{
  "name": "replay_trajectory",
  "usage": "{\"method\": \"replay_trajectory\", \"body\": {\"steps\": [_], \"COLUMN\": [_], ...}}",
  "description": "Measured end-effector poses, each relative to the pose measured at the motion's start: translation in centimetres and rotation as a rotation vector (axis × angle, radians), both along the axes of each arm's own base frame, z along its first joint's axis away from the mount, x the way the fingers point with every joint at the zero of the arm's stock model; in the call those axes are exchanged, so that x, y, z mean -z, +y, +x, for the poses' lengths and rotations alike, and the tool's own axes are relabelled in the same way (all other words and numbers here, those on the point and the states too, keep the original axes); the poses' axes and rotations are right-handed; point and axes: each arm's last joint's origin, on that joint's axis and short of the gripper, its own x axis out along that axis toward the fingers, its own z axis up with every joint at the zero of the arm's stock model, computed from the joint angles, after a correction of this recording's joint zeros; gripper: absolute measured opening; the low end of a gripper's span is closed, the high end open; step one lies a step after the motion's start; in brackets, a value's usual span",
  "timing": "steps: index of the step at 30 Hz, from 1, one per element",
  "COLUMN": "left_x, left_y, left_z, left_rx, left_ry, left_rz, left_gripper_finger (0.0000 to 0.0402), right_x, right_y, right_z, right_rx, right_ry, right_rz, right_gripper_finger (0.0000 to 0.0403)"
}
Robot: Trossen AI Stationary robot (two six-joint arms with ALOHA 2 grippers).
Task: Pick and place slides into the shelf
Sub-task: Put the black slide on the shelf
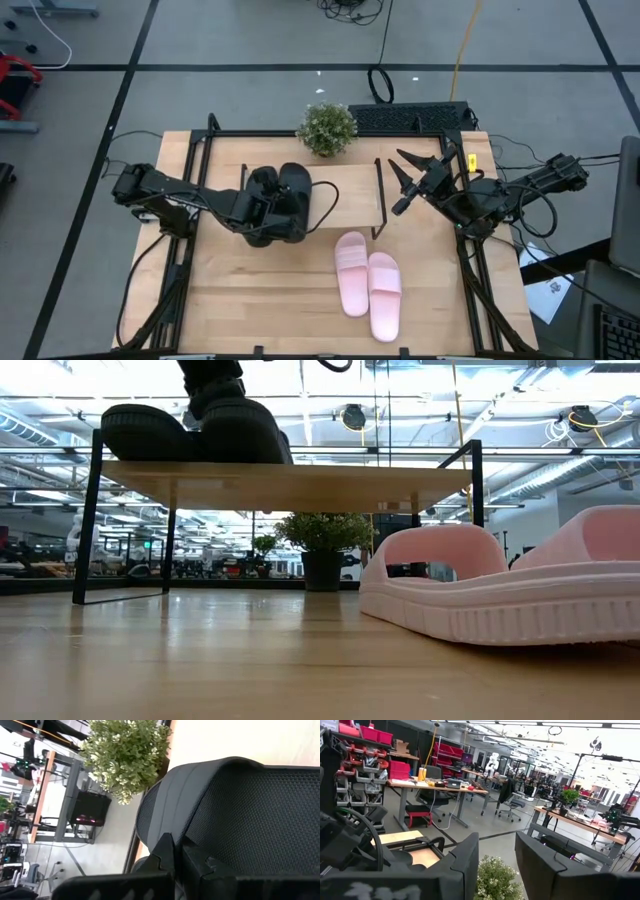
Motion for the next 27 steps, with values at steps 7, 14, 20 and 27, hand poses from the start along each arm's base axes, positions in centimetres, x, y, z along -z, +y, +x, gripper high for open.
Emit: {"method": "replay_trajectory", "body": {"steps": [7, 14, 20, 27], "left_x": [0.06, 0.09, 0.09, 0.14], "left_y": [-0.25, -0.35, -0.78, -0.87], "left_z": [-0.06, -0.08, -0.16, -0.55], "left_rx": [0.002, -0.002, 0.015, 0.010], "left_ry": [-0.005, -0.011, -0.007, 0.024], "left_rz": [-0.029, -0.043, -0.043, -0.032], "left_gripper_finger": [0.0000, 0.0000, 0.0000, 0.0000], "right_x": [0.00, 0.00, 0.00, 0.00], "right_y": [0.00, 0.00, -0.01, -0.01], "right_z": [0.00, 0.00, 0.00, 0.00], "right_rx": [0.001, 0.001, 0.002, 0.002], "right_ry": [0.007, 0.015, 0.019, 0.019], "right_rz": [-0.007, -0.015, -0.019, -0.019], "right_gripper_finger": [0.0116, 0.0116, 0.0116, 0.0116]}}
